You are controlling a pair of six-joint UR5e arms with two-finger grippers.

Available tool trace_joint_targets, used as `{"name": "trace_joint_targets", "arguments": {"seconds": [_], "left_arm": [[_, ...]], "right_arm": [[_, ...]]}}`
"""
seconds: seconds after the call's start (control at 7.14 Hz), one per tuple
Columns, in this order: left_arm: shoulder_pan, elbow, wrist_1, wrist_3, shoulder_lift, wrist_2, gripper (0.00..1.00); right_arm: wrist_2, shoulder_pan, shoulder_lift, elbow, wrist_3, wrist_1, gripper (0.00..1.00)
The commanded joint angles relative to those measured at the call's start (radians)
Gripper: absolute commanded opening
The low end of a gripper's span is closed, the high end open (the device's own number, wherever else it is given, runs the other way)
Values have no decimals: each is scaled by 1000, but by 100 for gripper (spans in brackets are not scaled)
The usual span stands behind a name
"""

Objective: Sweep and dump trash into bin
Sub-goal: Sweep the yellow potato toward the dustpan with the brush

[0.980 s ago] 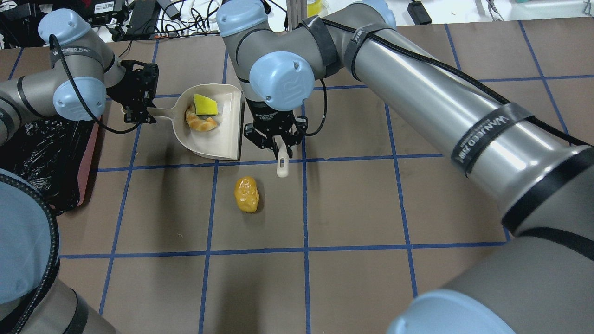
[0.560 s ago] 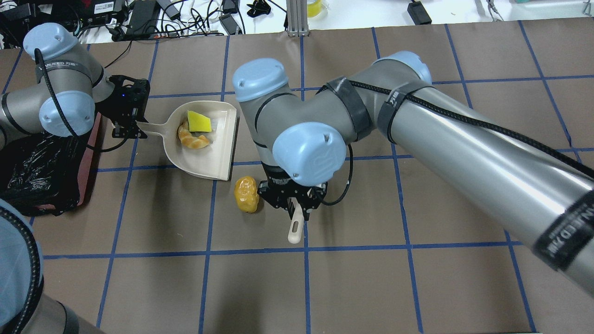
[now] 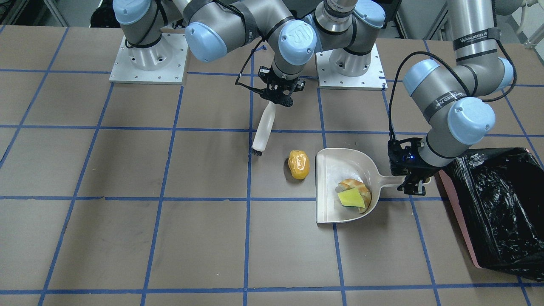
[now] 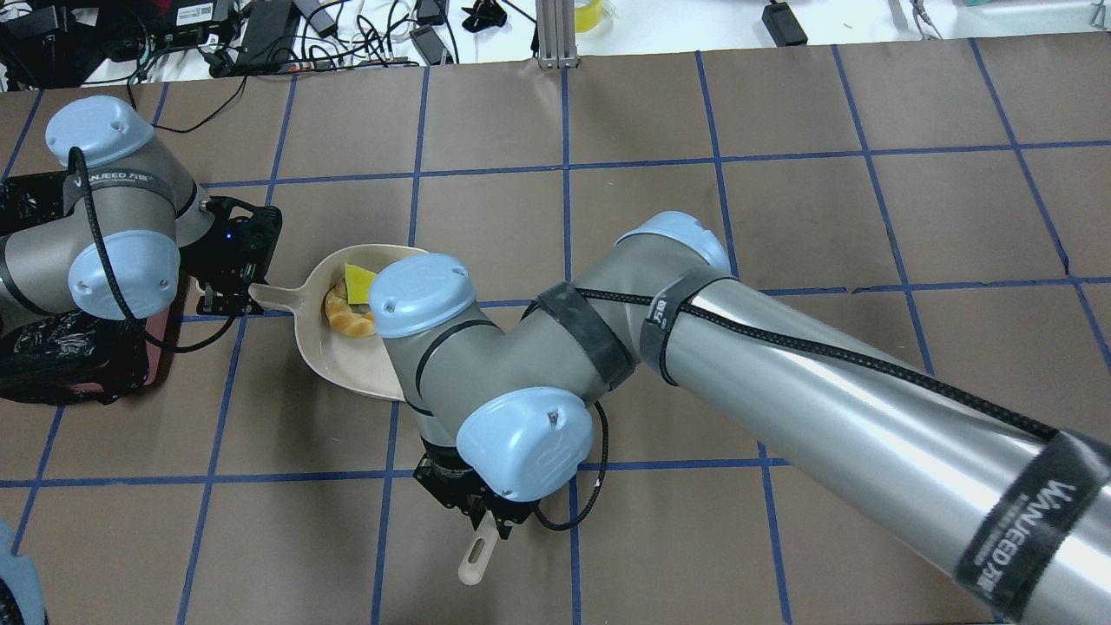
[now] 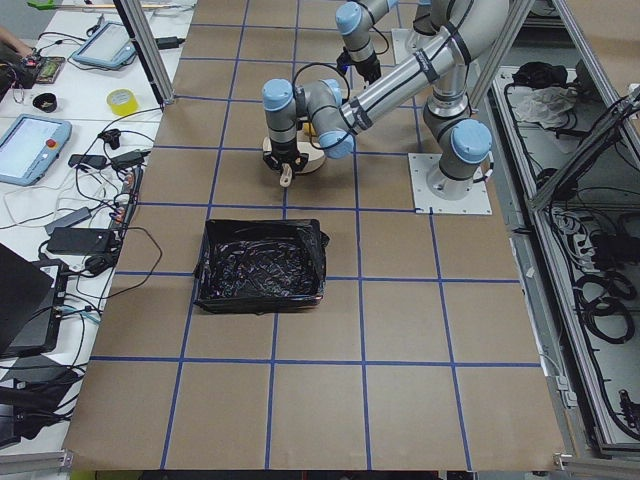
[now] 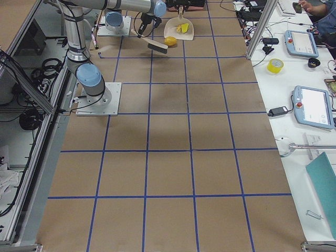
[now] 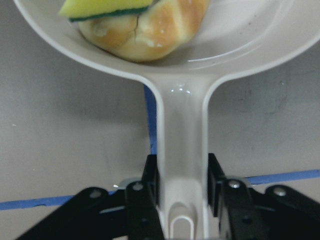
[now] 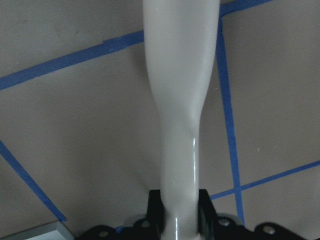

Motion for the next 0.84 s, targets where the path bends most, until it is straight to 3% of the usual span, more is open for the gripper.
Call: {"name": "trace_joint_targets", "arguments": {"seconds": [0.0,0.42,0.7], "left_arm": [[-3,-6,0,-10,5,0,0],[-3,-3,2,-10,2,-4,0],[-3,0,5,-9,2,-4,0]], "right_arm": [[6,10,116,-33,9,-140,0],[10,13,257,-261,-19,-154,0],[70,22,282,-307,-83,-264,0]]}}
